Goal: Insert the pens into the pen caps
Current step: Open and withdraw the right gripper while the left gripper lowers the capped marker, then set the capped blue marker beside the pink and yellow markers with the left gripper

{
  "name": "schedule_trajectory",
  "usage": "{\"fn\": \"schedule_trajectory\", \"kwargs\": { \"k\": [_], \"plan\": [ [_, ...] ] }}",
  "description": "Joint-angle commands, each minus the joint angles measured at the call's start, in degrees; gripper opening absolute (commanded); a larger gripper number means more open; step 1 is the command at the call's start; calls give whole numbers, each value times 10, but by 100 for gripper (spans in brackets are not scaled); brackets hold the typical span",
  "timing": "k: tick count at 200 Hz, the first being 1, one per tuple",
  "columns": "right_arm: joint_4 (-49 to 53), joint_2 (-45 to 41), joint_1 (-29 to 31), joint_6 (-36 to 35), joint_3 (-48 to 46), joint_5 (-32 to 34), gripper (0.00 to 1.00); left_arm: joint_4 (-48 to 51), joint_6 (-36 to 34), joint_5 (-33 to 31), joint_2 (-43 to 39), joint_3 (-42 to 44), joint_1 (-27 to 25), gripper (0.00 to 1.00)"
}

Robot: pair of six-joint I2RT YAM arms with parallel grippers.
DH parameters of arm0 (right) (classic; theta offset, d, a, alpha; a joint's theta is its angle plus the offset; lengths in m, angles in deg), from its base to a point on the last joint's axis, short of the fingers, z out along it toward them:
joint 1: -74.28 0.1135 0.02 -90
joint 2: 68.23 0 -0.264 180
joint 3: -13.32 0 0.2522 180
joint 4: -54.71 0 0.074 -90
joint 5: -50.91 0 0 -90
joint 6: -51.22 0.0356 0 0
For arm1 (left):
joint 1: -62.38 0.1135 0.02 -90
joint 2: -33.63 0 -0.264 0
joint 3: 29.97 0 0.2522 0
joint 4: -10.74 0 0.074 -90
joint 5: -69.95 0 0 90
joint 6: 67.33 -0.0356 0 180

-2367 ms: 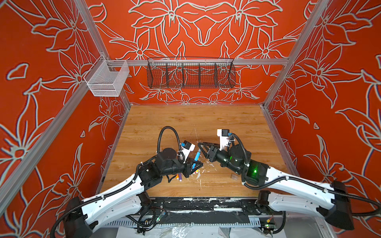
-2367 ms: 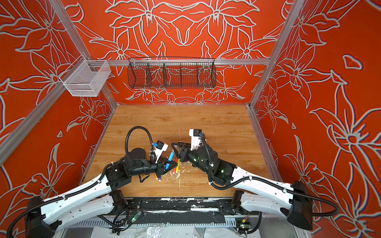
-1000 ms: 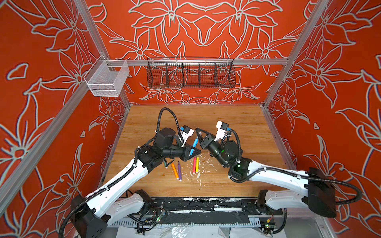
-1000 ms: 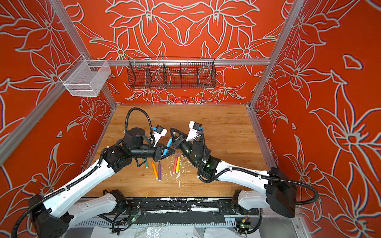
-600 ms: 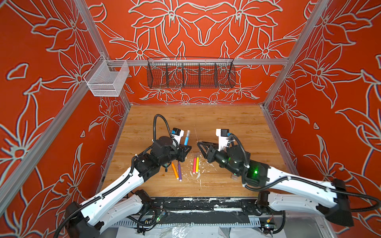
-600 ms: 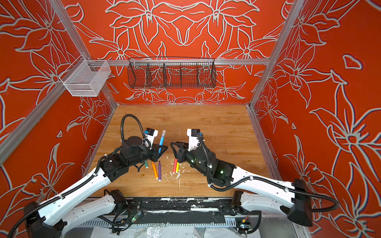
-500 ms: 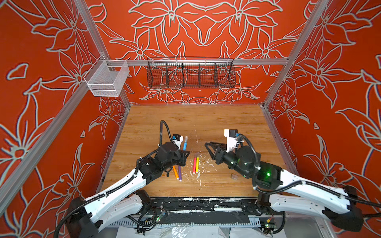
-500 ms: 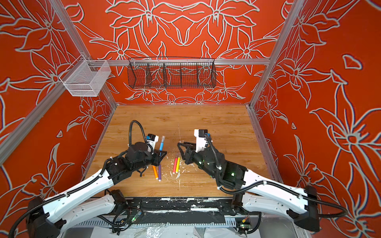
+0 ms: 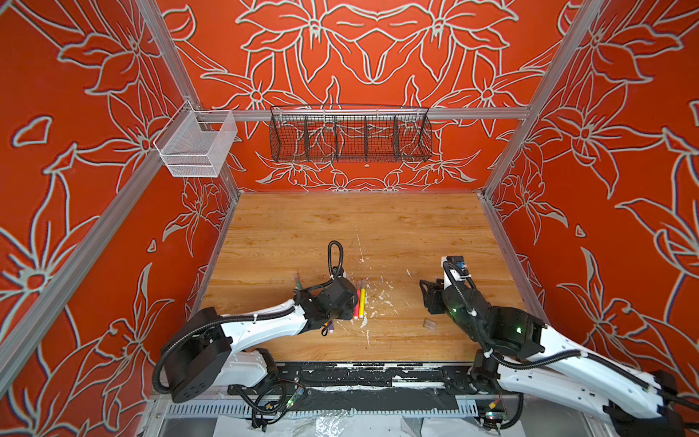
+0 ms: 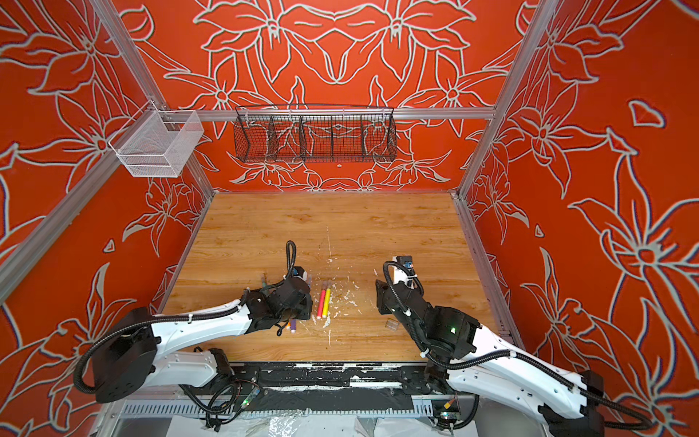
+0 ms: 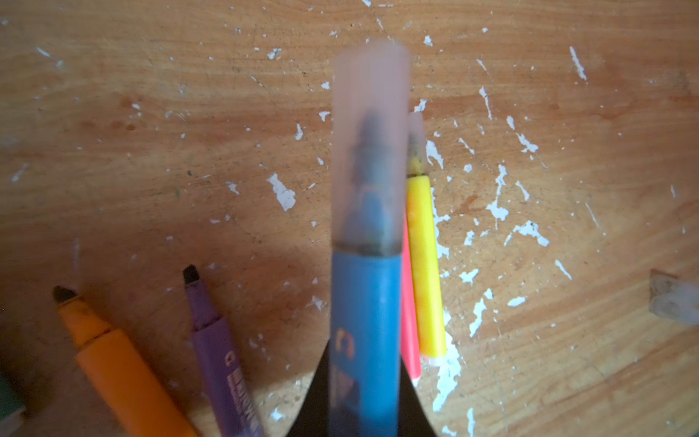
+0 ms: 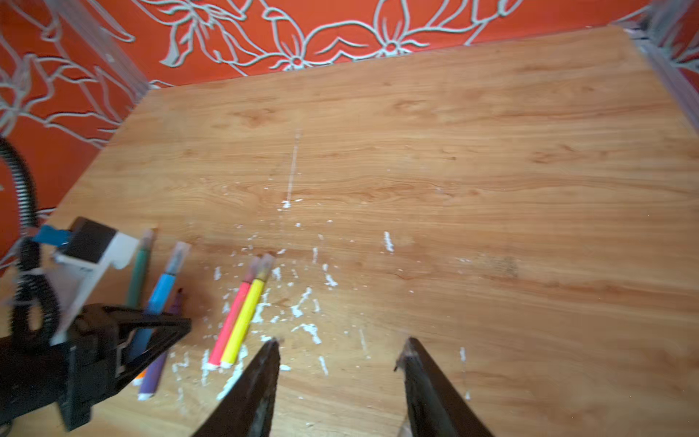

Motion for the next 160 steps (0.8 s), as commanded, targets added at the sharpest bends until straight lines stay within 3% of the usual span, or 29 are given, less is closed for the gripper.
{"fn": "schedule_trajectory", "kwargs": {
  "k": [1,29,50,84,133,160],
  "plan": [
    [23,-2,-43,-13,-16,25,55,-31,16,-16,28,-12,-4,0],
    [-5,30,-103,-35,-28,18,56,-38,17,-4,65,-21,-5,0],
    [-23,46,-135,-41,-39,48,56,-37,18,1,82,-27,-8,0],
    [-89,67,-197,-70,-67,46,57,-38,20,-2,98,-30,-8,6],
    [-196,118,-305,-112,-103,-10,56,-39,12,3,96,-36,-8,27],
    [-216,134,-345,-99,-117,-18,53,-25,10,0,84,-40,-8,30]
  ]
}}
